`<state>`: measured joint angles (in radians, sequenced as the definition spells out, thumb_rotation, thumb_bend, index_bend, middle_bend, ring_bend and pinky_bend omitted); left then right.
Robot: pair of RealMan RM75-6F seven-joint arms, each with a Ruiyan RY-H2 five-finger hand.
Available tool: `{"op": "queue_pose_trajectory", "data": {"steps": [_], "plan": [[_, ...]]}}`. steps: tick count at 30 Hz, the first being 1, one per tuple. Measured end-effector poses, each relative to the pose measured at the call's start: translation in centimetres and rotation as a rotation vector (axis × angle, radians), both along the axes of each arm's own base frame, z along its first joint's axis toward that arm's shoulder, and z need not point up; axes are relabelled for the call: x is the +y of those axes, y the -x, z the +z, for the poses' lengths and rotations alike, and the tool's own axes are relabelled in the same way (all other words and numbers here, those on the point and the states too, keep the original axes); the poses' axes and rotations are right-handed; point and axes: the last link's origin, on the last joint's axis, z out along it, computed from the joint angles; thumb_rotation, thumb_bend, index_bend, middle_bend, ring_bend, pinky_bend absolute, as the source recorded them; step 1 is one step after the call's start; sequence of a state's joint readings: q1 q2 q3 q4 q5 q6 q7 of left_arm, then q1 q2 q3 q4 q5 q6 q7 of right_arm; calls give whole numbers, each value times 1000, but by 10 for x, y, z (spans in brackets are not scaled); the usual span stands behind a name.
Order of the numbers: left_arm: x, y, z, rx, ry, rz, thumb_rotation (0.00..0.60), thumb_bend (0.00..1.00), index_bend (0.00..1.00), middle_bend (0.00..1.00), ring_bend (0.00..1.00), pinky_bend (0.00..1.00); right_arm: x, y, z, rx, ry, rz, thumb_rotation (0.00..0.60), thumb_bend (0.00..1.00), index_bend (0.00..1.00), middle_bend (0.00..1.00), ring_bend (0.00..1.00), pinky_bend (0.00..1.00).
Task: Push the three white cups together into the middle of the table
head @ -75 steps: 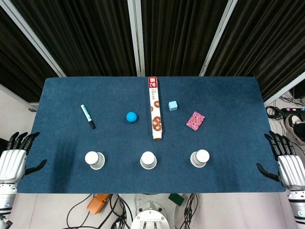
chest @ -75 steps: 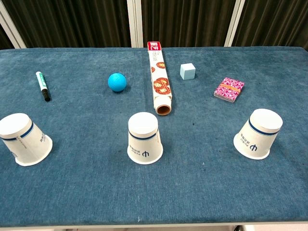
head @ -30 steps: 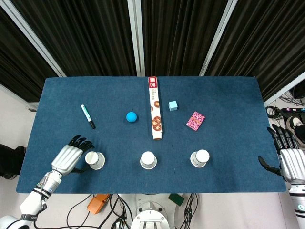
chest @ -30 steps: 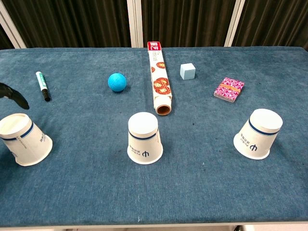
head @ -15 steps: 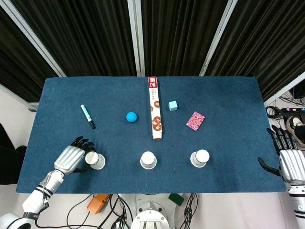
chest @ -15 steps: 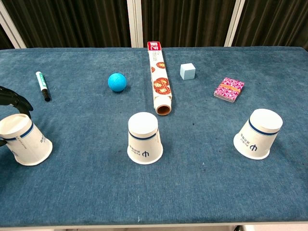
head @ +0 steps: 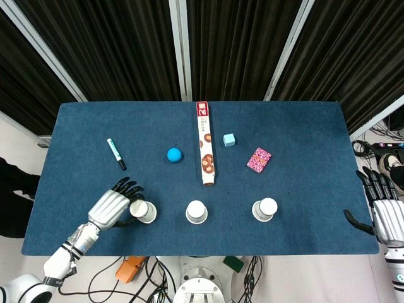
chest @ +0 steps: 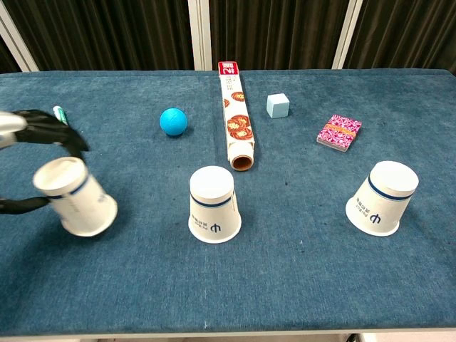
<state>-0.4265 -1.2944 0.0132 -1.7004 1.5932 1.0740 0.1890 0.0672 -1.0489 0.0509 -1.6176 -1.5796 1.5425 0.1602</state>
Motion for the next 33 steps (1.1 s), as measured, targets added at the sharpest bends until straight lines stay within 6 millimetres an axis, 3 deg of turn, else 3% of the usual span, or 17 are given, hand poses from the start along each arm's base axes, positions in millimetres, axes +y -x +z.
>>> {"op": "queue_pose_trajectory", "data": {"steps": [6, 12, 26, 33], "plan": [[13, -38, -23, 31, 34, -114, 594, 345, 394, 177, 98, 0, 3, 1, 2, 0, 5, -4, 600, 382, 0, 55, 0, 22], [21, -60, -36, 39, 62, -149, 594, 345, 394, 177, 98, 0, 4, 4, 2, -3, 7, -15, 600, 381, 0, 55, 0, 22], [26, -71, -45, 47, 84, -144, 593, 316, 391, 177, 98, 0, 5, 8, 2, -10, 8, -24, 600, 382, 0, 55, 0, 22], [27, -70, -50, 57, 95, -140, 596, 291, 304, 177, 98, 0, 4, 8, 2, -9, 6, -22, 600, 382, 0, 55, 0, 22]]}}
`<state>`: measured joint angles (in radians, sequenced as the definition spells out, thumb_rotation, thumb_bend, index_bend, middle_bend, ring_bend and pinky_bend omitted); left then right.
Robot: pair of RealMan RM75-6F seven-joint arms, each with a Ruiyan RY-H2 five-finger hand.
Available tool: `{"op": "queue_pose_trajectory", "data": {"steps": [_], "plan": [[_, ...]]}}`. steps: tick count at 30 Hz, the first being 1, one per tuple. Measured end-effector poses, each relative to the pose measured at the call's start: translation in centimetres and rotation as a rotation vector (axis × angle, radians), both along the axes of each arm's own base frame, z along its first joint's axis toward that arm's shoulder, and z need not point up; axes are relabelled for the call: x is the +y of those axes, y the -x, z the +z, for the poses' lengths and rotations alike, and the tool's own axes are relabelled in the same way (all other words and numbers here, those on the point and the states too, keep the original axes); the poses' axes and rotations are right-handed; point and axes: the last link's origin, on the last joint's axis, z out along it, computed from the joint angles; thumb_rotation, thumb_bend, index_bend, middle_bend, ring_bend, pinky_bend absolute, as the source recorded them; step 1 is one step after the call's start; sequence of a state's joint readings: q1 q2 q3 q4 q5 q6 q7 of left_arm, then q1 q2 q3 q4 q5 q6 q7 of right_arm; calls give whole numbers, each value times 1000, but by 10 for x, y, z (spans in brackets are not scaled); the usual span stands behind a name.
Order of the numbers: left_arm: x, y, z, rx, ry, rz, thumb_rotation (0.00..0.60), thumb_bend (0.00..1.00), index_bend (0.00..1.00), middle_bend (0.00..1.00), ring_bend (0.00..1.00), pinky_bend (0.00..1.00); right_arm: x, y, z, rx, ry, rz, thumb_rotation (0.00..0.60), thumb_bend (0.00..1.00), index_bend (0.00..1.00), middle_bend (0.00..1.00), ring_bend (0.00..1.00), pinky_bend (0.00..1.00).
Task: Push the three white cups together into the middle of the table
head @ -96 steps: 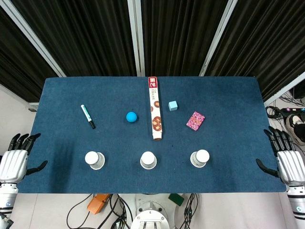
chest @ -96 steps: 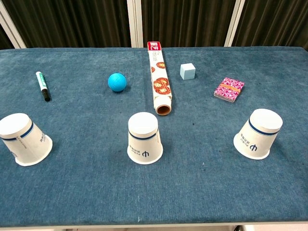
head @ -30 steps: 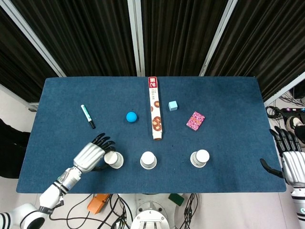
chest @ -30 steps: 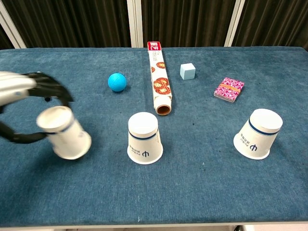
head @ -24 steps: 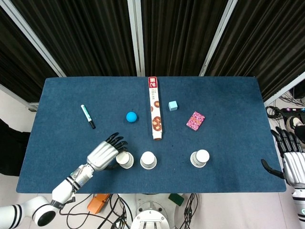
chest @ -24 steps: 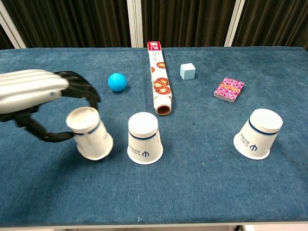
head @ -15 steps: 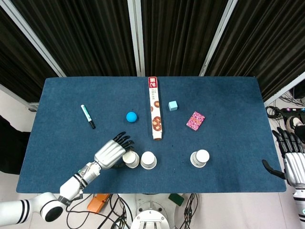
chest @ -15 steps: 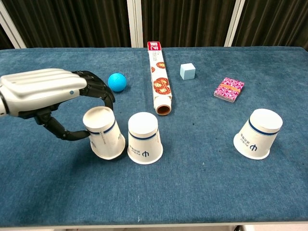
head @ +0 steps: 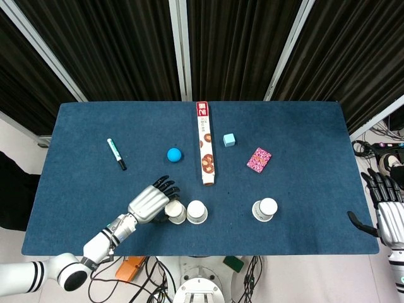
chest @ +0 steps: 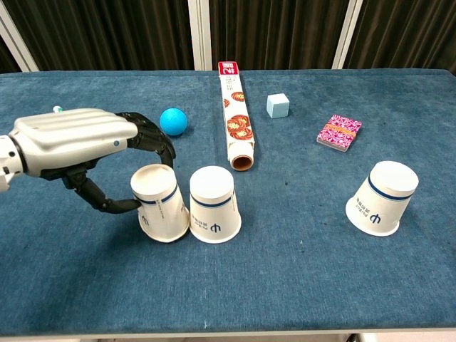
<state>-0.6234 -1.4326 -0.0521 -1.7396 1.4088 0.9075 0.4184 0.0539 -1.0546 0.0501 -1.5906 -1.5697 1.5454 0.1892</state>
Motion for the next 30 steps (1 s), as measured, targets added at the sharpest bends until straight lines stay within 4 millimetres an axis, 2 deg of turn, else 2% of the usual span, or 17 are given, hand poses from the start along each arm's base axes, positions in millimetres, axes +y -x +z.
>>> {"op": "queue_pose_trajectory", "data": {"steps": [8, 14, 22, 26, 30], "plan": [[-4, 2, 1, -19, -10, 3, 600, 183, 118, 172, 98, 0, -3, -4, -9, 12, -48, 13, 600, 382, 0, 55, 0, 22], [-7, 10, 16, -49, -59, 24, 600, 167, 97, 161, 98, 0, -11, -13, -31, 24, -198, 36, 600, 382, 0, 55, 0, 41], [-17, 45, 60, -91, -188, 111, 600, 161, 97, 161, 97, 0, -35, -33, -64, 112, -406, 96, 600, 382, 48, 54, 0, 59], [-25, 67, 82, -114, -251, 180, 600, 161, 97, 161, 95, 0, -49, -44, -80, 157, -487, 122, 600, 386, 116, 54, 0, 66], [-31, 84, 91, -122, -273, 236, 600, 161, 97, 161, 93, 0, -62, -58, -97, 195, -555, 158, 600, 390, 152, 54, 0, 75]]}}
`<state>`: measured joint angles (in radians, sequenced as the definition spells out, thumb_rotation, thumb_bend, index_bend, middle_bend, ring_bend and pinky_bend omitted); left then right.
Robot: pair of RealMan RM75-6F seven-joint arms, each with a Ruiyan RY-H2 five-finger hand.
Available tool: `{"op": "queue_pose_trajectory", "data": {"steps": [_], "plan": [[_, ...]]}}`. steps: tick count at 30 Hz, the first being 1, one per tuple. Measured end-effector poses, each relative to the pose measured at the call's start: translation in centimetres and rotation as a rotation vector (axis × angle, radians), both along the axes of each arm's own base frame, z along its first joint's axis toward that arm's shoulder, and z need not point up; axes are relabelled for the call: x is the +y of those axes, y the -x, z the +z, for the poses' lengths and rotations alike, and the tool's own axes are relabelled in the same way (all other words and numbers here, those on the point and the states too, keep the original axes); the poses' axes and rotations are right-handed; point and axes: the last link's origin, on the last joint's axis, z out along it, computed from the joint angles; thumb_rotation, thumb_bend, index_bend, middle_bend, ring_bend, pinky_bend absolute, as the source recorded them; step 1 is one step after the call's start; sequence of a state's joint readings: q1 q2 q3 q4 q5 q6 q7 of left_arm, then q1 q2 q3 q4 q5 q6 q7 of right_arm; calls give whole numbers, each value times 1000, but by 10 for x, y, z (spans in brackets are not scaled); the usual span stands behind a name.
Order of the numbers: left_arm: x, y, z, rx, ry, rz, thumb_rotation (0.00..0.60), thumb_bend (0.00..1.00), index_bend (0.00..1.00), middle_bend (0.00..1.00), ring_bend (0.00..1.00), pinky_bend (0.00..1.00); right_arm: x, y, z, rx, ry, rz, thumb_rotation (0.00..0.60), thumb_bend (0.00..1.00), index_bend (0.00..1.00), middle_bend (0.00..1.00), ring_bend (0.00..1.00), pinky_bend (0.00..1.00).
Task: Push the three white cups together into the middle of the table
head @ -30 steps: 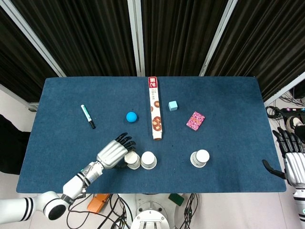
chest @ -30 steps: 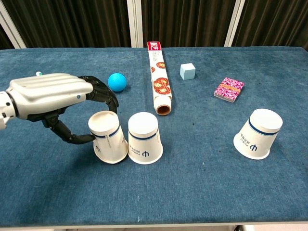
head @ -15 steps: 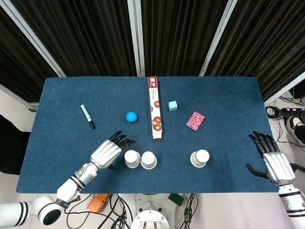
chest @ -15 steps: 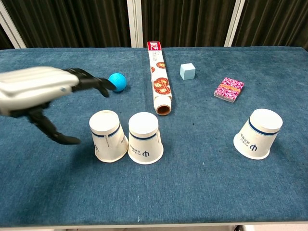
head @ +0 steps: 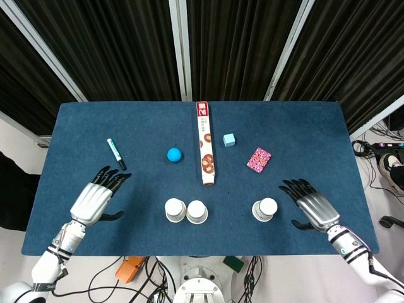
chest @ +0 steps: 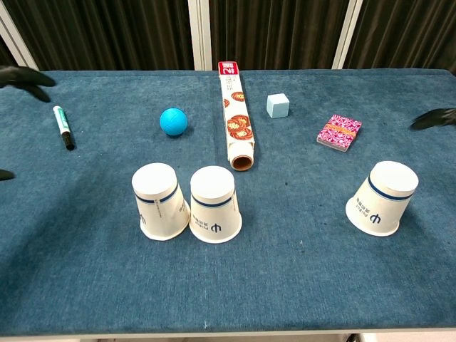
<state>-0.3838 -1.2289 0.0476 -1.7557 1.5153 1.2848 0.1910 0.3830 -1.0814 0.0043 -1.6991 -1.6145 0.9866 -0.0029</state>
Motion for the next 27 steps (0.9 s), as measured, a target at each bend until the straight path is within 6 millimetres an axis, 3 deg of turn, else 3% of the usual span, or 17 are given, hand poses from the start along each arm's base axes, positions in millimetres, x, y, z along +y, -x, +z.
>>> {"op": "queue_pose_trajectory", "data": {"steps": [10, 27], "plan": [[-6, 15, -3, 3, 13, 43, 600, 161, 97, 161, 92, 0, -18, -26, -23, 23, -78, 49, 600, 462, 239, 68, 0, 83], [-7, 24, 1, -3, -4, 69, 600, 161, 97, 161, 89, 0, -27, -36, -32, -11, -87, 46, 600, 535, 439, 126, 36, 118]]}}
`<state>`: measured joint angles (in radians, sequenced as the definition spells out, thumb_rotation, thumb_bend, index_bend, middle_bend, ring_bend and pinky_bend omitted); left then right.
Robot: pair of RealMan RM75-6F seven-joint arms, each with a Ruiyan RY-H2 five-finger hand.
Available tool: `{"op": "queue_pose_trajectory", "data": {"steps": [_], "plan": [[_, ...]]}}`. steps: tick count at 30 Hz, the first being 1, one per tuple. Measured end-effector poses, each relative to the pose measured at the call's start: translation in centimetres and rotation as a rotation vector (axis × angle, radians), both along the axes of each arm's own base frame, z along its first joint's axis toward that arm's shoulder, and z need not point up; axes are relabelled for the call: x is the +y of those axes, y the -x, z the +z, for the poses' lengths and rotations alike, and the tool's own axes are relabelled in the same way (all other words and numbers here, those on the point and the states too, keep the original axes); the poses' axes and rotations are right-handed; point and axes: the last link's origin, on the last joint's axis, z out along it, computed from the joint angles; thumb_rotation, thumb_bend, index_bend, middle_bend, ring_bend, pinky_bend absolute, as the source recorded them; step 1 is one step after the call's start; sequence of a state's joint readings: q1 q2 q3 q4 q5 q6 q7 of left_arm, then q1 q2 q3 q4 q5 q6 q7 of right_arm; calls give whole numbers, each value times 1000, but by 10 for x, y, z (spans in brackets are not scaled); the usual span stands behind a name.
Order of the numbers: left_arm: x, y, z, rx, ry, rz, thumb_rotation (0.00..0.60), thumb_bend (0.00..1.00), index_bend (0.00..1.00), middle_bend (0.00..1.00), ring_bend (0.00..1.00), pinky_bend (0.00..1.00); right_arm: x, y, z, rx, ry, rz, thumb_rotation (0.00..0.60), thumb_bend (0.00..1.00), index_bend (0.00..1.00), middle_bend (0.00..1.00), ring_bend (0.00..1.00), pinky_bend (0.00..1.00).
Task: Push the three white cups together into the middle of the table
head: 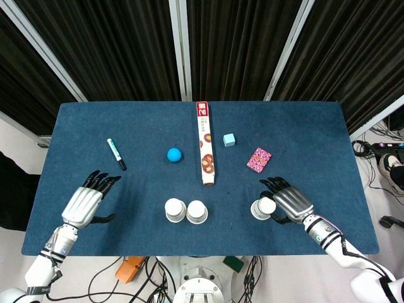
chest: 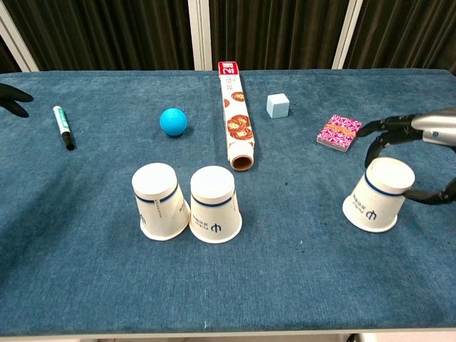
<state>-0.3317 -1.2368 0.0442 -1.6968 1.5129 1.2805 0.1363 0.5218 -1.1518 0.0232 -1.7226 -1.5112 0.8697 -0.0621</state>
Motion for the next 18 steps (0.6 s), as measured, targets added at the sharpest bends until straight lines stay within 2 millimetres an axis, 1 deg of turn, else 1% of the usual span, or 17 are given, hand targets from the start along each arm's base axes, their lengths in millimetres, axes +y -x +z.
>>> {"op": "queue_pose_trajectory", "data": {"steps": [3, 6, 9, 11, 13, 15, 18], "plan": [[-2, 4, 3, 12, -5, 8, 600, 161, 97, 161, 88, 0, -1, -10, 7, -39, 7, 8, 600, 535, 439, 126, 36, 119], [-6, 9, 5, 38, -8, 14, 600, 161, 97, 161, 88, 0, -3, -28, 18, -87, 19, 49, 600, 535, 437, 126, 37, 120], [-9, 13, 9, 44, -22, 25, 600, 162, 97, 161, 88, 0, -10, -56, 26, -149, 21, 105, 600, 535, 436, 126, 37, 122], [-11, 16, 10, 46, -34, 32, 600, 161, 97, 161, 88, 0, -16, -78, 29, -191, 17, 151, 600, 535, 436, 127, 39, 124], [-13, 19, 12, 47, -48, 39, 600, 161, 97, 161, 87, 0, -22, -99, 30, -218, 2, 196, 600, 535, 436, 127, 39, 125], [-14, 20, 13, 39, -60, 46, 600, 162, 97, 161, 88, 0, -26, -115, 27, -229, -22, 228, 600, 535, 436, 126, 41, 126], [-16, 23, 13, 22, -67, 57, 600, 161, 97, 161, 88, 0, -30, -142, 15, -231, -75, 278, 600, 535, 436, 126, 43, 126]]}}
